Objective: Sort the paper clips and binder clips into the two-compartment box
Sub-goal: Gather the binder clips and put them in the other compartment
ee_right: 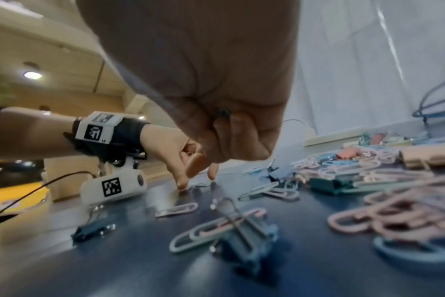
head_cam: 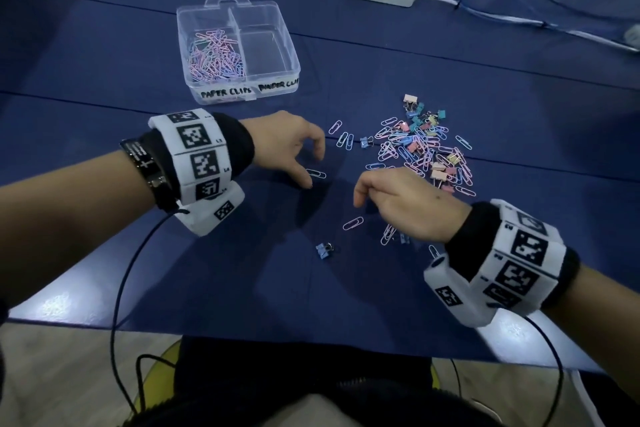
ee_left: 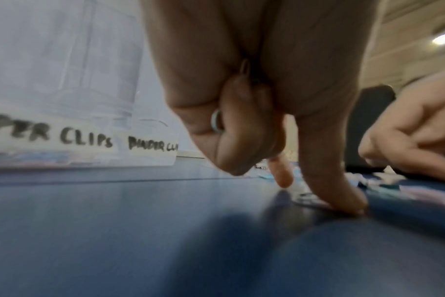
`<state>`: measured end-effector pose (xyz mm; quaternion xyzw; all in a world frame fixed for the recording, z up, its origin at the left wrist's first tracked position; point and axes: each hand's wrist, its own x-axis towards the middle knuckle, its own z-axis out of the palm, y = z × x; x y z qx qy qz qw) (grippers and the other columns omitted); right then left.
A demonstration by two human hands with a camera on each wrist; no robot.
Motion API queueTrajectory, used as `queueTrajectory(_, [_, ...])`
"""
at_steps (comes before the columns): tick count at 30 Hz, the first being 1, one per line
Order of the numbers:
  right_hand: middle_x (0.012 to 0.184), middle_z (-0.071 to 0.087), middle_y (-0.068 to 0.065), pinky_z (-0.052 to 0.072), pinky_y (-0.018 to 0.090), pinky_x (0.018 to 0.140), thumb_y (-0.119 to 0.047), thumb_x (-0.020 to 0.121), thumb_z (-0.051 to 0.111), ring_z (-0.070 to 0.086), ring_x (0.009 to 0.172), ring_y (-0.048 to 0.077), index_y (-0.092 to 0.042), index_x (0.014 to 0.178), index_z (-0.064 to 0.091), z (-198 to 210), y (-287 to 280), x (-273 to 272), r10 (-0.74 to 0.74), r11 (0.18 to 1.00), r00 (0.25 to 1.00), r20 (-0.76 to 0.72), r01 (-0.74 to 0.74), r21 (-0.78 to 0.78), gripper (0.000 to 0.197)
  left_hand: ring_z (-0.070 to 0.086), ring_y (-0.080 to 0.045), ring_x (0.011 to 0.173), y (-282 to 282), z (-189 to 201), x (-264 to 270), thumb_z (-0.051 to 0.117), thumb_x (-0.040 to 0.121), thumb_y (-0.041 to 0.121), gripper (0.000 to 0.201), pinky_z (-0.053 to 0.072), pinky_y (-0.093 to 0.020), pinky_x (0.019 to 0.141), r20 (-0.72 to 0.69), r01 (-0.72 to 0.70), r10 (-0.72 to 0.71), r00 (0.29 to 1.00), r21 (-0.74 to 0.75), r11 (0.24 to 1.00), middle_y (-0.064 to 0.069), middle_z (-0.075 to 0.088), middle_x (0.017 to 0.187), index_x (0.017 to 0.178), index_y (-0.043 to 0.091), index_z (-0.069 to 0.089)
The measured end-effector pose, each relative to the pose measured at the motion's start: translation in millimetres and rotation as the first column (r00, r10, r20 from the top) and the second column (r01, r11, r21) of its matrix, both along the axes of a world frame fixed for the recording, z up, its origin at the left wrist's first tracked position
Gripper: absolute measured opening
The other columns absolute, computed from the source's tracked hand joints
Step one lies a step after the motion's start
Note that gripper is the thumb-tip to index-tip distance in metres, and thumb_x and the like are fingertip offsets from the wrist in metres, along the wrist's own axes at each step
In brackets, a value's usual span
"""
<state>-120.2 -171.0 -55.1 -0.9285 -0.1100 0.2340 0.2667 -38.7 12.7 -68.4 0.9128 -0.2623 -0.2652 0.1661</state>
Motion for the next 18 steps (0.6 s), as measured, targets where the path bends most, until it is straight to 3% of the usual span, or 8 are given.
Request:
queueTrajectory(2, [0.059, 0.048, -0.007, 0.036, 0.011, 0.053, -0.006, 0.090, 0.035, 0.044, 0.055, 0.003, -0.008, 0.084, 0.060, -0.5, 1.0, -3.6, 0.030, 0.998, 0.999, 0.036, -0.027, -0.065, 0.025, 0.039, -0.004, 0.051, -6.1, 0.4, -0.6, 0.076, 0.075, 0.027, 0.024, 0.031, -0.012, 0.049, 0.053, 0.034, -0.035, 0.998, 0.022, 0.999, 0.007, 0.040, 0.054, 0.094, 0.017, 0.065])
queueTrajectory(5, [0.076, 0.058, 0.002, 0.045, 0.031, 0.072, -0.018, 0.087, 0.044, 0.053, 0.074, 0.021, -0.011, 0.081, 0.057, -4.6, 1.9, -5.9, 0.117, 0.981, 0.988, 0.105, -0.098, -0.169, 0.015, 0.042, -0.008, 0.058, -15.8, 0.5, -3.0, 0.067, 0.083, 0.022, 0.017, 0.032, -0.019, 0.054, 0.098, 0.063, -0.070, 0.993, 0.072, 0.995, 0.011, 0.041, 0.059, 0.094, 0.009, 0.069])
queueTrajectory(7, [0.089, 0.056, 0.001, 0.044, 0.033, 0.079, -0.023, 0.084, 0.056, 0.052, 0.083, 0.020, -0.016, 0.088, 0.057, -5.7, 1.9, -5.3, 0.190, 0.968, 0.978, 0.087, -0.172, -0.182, 0.008, 0.047, -0.014, 0.070, -18.4, -1.1, -5.2, 0.061, 0.086, 0.020, 0.018, 0.035, -0.022, 0.064, 0.091, 0.075, -0.087, 0.992, 0.126, 0.989, 0.009, 0.046, 0.063, 0.093, 0.006, 0.068])
queueTrajectory(9, [0.095, 0.050, -0.001, 0.043, 0.033, 0.084, -0.027, 0.082, 0.064, 0.048, 0.087, 0.016, -0.016, 0.099, 0.057, -8.5, 1.4, -4.0, 0.246, 0.951, 0.969, 0.017, -0.238, -0.199, 0.021, 0.051, -0.016, 0.074, -18.6, -4.7, -6.0, 0.058, 0.085, 0.020, 0.021, 0.039, -0.024, 0.067, 0.052, 0.074, -0.083, 0.995, 0.157, 0.985, 0.003, 0.056, 0.069, 0.091, 0.003, 0.069])
queueTrajectory(12, [0.084, 0.039, -0.008, 0.041, 0.032, 0.083, -0.021, 0.083, 0.065, 0.042, 0.083, 0.013, -0.015, 0.094, 0.057, -14.0, 3.0, -1.5, 0.281, 0.943, 0.960, -0.022, -0.280, -0.181, 0.015, 0.050, -0.020, 0.071, -19.5, -9.9, -7.7, 0.057, 0.082, 0.024, 0.027, 0.043, -0.029, 0.067, 0.004, 0.074, -0.077, 0.997, 0.210, 0.975, -0.006, 0.059, 0.075, 0.080, -0.002, 0.064])
queueTrajectory(14, [0.079, 0.034, -0.012, 0.039, 0.028, 0.080, -0.017, 0.085, 0.062, 0.041, 0.080, 0.011, -0.015, 0.086, 0.055, -18.0, 3.2, -0.3, 0.287, 0.943, 0.956, -0.062, -0.293, -0.160, 0.007, 0.048, -0.024, 0.070, -20.9, -10.2, -9.5, 0.055, 0.083, 0.027, 0.026, 0.044, -0.031, 0.067, 0.019, 0.075, -0.082, 0.996, 0.261, 0.962, -0.009, 0.055, 0.074, 0.072, 0.004, 0.057])
queueTrajectory(18, [0.076, 0.035, -0.013, 0.031, 0.019, 0.071, -0.009, 0.089, 0.055, 0.039, 0.067, 0.001, -0.018, 0.072, 0.044, -24.2, -2.1, -1.8, 0.265, 0.954, 0.963, -0.045, -0.268, -0.135, 0.022, 0.053, -0.028, 0.083, -13.6, 2.7, -1.9, 0.049, 0.089, 0.029, 0.030, 0.046, -0.032, 0.079, 0.051, -0.002, -0.013, 0.999, 0.281, 0.960, -0.013, 0.057, 0.085, 0.082, 0.003, 0.060])
